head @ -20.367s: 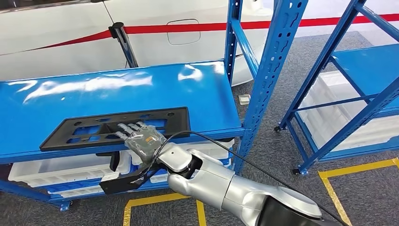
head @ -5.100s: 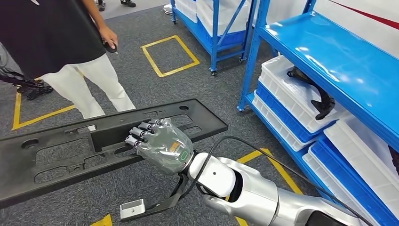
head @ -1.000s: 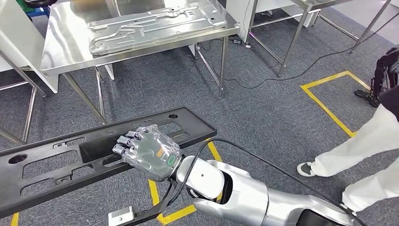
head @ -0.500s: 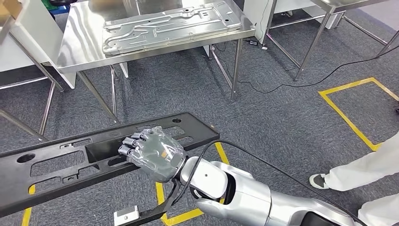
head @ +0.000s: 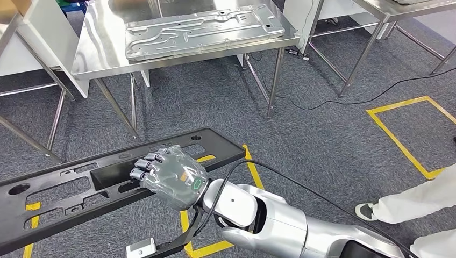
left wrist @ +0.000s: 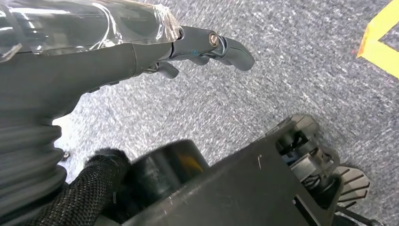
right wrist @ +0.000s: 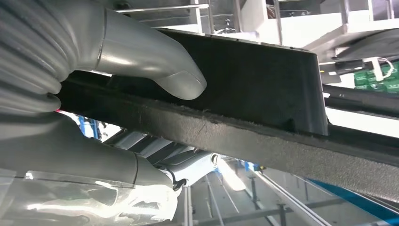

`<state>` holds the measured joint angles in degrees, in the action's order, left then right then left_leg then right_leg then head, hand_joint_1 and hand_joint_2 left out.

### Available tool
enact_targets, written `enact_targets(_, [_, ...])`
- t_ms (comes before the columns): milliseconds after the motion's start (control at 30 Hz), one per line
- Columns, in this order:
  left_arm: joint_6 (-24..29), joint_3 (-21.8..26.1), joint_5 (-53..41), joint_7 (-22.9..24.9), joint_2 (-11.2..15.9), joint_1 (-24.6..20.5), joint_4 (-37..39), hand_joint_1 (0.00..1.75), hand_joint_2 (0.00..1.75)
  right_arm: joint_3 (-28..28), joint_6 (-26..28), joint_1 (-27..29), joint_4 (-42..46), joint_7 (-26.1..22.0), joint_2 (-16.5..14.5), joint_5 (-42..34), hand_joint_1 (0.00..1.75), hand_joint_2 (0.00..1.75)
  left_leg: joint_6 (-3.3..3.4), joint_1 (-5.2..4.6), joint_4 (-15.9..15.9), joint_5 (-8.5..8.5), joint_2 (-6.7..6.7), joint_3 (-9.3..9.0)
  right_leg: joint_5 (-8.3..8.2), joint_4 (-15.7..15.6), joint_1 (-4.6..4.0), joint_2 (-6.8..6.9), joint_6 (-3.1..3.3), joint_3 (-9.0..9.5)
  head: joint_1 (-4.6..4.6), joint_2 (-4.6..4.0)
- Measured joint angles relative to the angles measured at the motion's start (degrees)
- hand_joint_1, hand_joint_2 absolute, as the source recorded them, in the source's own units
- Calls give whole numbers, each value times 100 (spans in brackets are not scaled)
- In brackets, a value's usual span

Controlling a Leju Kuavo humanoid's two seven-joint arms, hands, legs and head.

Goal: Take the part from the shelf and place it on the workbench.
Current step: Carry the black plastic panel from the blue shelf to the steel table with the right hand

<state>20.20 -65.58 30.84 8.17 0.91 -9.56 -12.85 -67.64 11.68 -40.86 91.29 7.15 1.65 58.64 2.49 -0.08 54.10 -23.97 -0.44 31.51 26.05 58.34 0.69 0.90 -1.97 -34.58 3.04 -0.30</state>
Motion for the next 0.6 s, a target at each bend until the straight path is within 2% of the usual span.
enact_targets(33, [0,-1,-8,-4,-1,2,0,0,175,1,3,-3,-1,0,0,-1,175,175,26,17,-26,9,-4,-28,144,271,-5,-20,-19,-127,-4,0])
enact_targets(100, [1,-2,-17,-4,-1,4,0,0,175,1,7,1,-9,0,8,1,175,175,67,10,-30,-4,-12,-46,479,1077,-4,-52,-35,-540,-11,-1])
enact_targets(133, [2,-2,-17,-4,-1,7,0,0,175,-2,8,10,-17,1,14,4,175,175,76,8,-28,-13,-19,-53,560,1389,-4,-56,-40,-716,-13,-1])
enact_targets(167, [4,-2,-18,-4,-1,9,0,0,175,-3,8,17,-27,2,19,8,175,175,79,7,-27,-22,-32,-63,536,1509,-2,-57,-43,-802,-14,-1])
enact_targets(200, [6,-2,-19,-5,-1,11,0,0,175,-5,8,19,-34,3,23,12,175,175,73,10,-24,-35,-48,-80,395,1367,0,-56,-43,-754,-14,-1])
enact_targets(267, [11,-2,-21,-6,-1,12,0,0,175,-5,8,17,-43,4,27,16,175,175,40,16,-5,-83,-79,-123,-23,575,7,-61,-35,-390,-15,-1])
enact_targets(300, [14,-2,-22,-7,-1,10,0,0,175,-5,8,14,-44,4,25,16,175,175,12,6,15,-115,-91,-131,-164,193,8,-70,-26,-202,-16,-1])
enact_targets(333, [18,-2,-24,-7,-1,10,0,0,175,-4,8,12,-45,4,24,17,175,175,-13,-4,32,-141,-97,-130,-234,-55,10,-80,-9,-84,-16,-1])
enact_targets(367, [22,-2,-25,-7,-1,12,0,0,175,-4,9,11,-46,4,22,18,175,175,-33,-18,42,-159,-99,-122,-235,-158,6,-90,10,-40,-15,-1])
enact_targets(433, [35,-2,-25,-7,0,16,0,0,175,-3,10,10,-47,4,19,22,175,175,-62,-22,44,-180,-97,-117,-220,-174,1,-95,66,-40,-13,-1])
enact_targets(500, [47,-2,-25,-8,2,15,0,0,175,0,12,7,-47,8,9,28,175,175,-114,-5,197,-285,-74,-54,-210,-186,15,-90,125,-23,-4,-1])
enact_targets(533, [51,-1,-24,-10,3,11,0,0,175,2,13,4,-47,9,3,31,175,175,-149,7,442,-408,-62,59,-204,-192,28,-85,151,-10,3,-1])
enact_targets(600, [55,2,-20,-19,4,-5,0,0,175,3,14,2,-50,8,-1,33,175,175,-208,29,1230,-732,-46,452,-185,-192,30,-74,184,3,15,-1])
